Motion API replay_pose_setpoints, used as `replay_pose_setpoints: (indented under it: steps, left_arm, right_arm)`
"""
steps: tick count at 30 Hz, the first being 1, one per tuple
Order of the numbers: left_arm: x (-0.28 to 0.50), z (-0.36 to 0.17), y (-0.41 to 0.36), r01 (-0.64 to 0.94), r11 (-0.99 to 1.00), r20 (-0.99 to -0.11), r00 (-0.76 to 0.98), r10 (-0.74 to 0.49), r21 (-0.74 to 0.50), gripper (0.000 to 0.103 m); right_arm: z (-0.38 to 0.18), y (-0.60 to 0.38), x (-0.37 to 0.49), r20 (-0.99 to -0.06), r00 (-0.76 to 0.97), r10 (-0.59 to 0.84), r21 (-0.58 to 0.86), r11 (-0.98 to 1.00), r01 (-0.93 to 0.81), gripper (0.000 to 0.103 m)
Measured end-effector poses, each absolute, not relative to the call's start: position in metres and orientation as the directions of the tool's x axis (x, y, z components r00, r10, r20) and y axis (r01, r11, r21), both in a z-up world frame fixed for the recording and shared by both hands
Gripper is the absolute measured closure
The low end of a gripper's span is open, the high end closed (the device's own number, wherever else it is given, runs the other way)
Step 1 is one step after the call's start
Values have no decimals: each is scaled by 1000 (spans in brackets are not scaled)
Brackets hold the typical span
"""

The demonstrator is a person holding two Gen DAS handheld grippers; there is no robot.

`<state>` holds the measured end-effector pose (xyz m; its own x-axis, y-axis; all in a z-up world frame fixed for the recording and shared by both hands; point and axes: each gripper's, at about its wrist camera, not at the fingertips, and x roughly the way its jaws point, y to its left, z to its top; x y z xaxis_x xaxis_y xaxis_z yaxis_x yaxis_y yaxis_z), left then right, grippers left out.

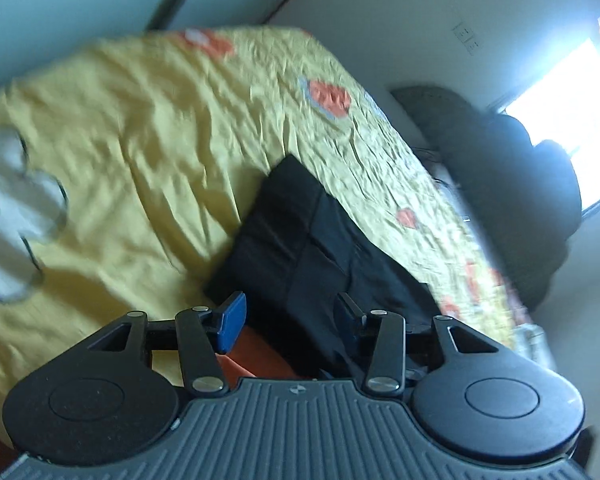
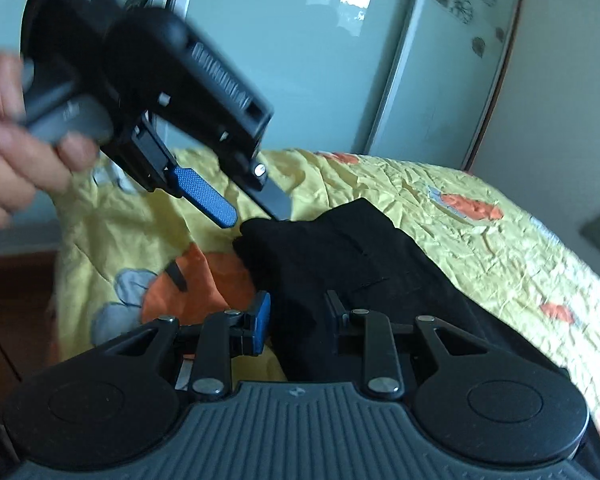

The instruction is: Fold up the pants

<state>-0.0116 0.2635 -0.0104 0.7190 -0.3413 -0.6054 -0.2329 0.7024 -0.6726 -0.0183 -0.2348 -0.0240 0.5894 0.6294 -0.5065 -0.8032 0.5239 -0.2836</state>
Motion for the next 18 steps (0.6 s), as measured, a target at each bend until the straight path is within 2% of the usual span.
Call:
replay_pose_setpoints:
  steps: [6, 7, 8, 9, 12, 17, 18]
  left_arm:
    - [-2, -26, 257, -243, 661, -590, 718, -370, -710, 52]
    - [-1, -26, 255, -243, 664, -590, 721, -364, -707, 54]
    - [-2, -26, 254, -244, 667, -589, 726, -356, -704, 58]
    - [-4, -26, 253, -243, 676, -591, 729, -346, -696, 73]
    - [-6, -27, 252, -249, 702, -609, 725, -322, -668, 92]
    - [-11, -33, 255, -263, 697, -618, 718, -321, -667, 92]
    - [-9, -36, 256, -270, 686, -618, 715, -326, -675, 87]
  right_arm:
    - [-35, -220, -20, -499, 641, 583, -369, 527, -766, 76]
    - [-36, -219, -20, -490, 649, 582, -379, 528, -760, 81]
    - [-37, -218, -21, -481, 657, 581, -395, 525, -754, 89]
    - [-38, -216, -23, -473, 661, 582, -411, 517, -750, 91]
    - [-42, -212, -26, -474, 658, 586, -432, 496, -753, 95]
    - [-31, -225, -27, -494, 592, 637, -325, 496, -805, 96]
    - [-34, -223, -27, -509, 593, 624, -336, 490, -805, 96]
